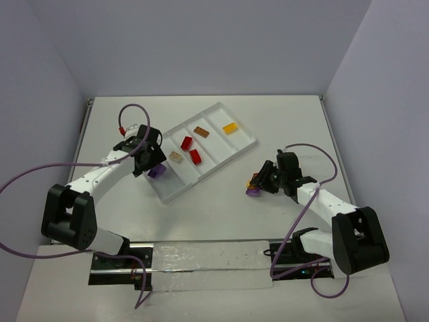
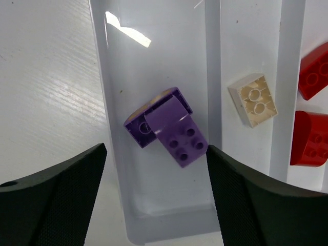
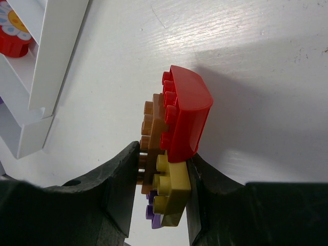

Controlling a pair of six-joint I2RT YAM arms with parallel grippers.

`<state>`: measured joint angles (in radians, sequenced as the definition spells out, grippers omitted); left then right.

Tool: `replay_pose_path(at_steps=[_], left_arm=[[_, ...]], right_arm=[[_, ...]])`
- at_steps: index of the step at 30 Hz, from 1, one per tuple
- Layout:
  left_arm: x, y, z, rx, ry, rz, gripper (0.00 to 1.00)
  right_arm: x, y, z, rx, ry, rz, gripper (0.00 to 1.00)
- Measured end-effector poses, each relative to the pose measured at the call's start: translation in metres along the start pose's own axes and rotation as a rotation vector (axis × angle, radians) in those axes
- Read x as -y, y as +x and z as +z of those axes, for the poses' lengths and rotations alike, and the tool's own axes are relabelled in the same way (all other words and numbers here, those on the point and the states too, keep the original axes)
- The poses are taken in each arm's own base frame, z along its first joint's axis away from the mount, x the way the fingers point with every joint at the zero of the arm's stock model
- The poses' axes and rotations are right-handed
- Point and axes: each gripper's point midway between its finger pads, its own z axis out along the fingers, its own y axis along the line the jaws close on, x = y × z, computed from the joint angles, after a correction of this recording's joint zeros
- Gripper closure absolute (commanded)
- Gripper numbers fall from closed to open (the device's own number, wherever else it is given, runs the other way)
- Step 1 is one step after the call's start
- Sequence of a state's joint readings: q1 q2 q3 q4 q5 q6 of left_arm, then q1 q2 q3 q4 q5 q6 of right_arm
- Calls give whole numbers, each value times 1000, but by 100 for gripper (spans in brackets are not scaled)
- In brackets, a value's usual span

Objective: Sort the legos into containers by color

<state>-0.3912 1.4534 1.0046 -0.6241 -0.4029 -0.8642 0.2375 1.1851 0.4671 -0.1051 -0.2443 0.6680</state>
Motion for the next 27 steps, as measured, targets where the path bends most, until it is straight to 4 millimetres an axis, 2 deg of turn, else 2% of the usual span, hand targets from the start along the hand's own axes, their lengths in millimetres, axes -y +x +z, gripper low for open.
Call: replay_pose_path(at_steps=[4, 7, 9, 12, 15, 18, 22, 27], left_arm=[[4, 1, -3, 3, 22, 30, 10], [15, 2, -17, 19, 78, 74, 10], [34, 2, -37, 47, 163, 124, 11], [77, 9, -76, 78, 333, 209, 11], [119, 21, -112, 87, 488, 277, 12], [146, 41, -128, 68, 571, 333, 12], [159, 72, -126, 6, 601, 401, 12], [159, 83, -114, -30, 575, 426, 12]], right_arm=[[0, 0, 0, 0, 0, 0, 97], [0, 0, 0, 0, -1, 0, 97], [-1, 0, 0, -2, -4, 0, 97], [-1, 0, 0, -3, -5, 0, 95], [-1, 1, 0, -3, -5, 0, 86], [-1, 1, 0, -4, -5, 0, 70], [-1, 1, 0, -6, -5, 0, 50], [2, 3, 0, -11, 4, -10, 26]])
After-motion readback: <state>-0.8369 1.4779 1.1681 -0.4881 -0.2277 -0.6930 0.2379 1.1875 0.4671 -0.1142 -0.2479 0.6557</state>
